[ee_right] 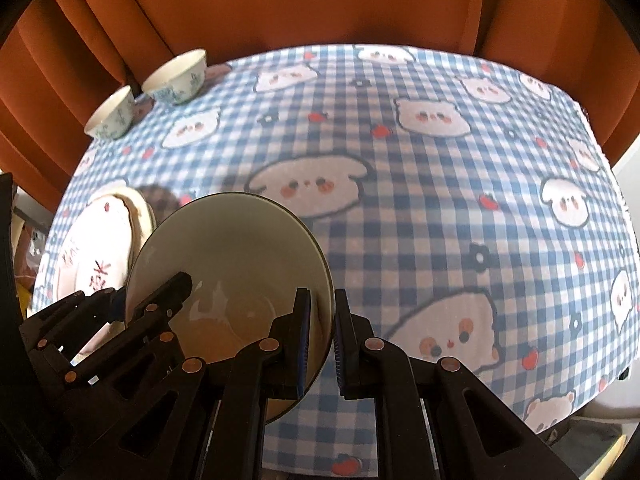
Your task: Organize plates and bowls
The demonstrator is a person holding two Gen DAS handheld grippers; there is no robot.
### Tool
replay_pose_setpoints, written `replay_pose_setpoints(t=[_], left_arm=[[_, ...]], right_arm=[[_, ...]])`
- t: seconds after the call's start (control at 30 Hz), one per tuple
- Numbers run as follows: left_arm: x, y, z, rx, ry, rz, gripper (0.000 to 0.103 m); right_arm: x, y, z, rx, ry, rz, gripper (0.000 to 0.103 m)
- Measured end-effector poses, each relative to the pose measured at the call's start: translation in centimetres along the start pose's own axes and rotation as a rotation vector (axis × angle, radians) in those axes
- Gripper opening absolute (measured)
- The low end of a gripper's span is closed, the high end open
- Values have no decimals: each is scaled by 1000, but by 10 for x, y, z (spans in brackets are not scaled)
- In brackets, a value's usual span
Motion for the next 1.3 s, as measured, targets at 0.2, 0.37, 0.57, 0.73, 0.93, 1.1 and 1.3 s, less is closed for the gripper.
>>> replay_pose_setpoints(t=[0.2, 0.37, 0.57, 0.73, 0.93, 1.1, 1.3], left_arm=[[9, 4, 6, -20, 16, -11, 17], [9, 4, 6, -30, 14, -10, 18], [11, 3, 7, -48, 30, 0, 20], [13, 2, 9, -45, 48, -4, 31], [12, -9, 7, -12, 59, 33, 54], [8, -18, -4, 25, 43, 61, 67], [-7, -25, -36, 56, 22, 64, 68]], right_arm=[[12, 8, 6, -9, 2, -37, 13], [11, 9, 7, -11, -2, -34, 13], [13, 8, 6, -19, 10, -20, 16], [14, 10, 8, -44, 12, -38, 19], [8, -1, 4, -33, 7, 9, 64], [2, -7, -8, -26, -8, 24, 64], [-10, -10, -29, -21, 13, 50, 66]])
Point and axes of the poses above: each gripper's, at about its wrist camera, not at the fingertips, and y roughly the way its jaws point, z to its right, x to its underside, the point moved 2 cm from there along y, roughly the way its jaws point, and after that the axes turned 5 degrees about -x, right-handed, at the moved point
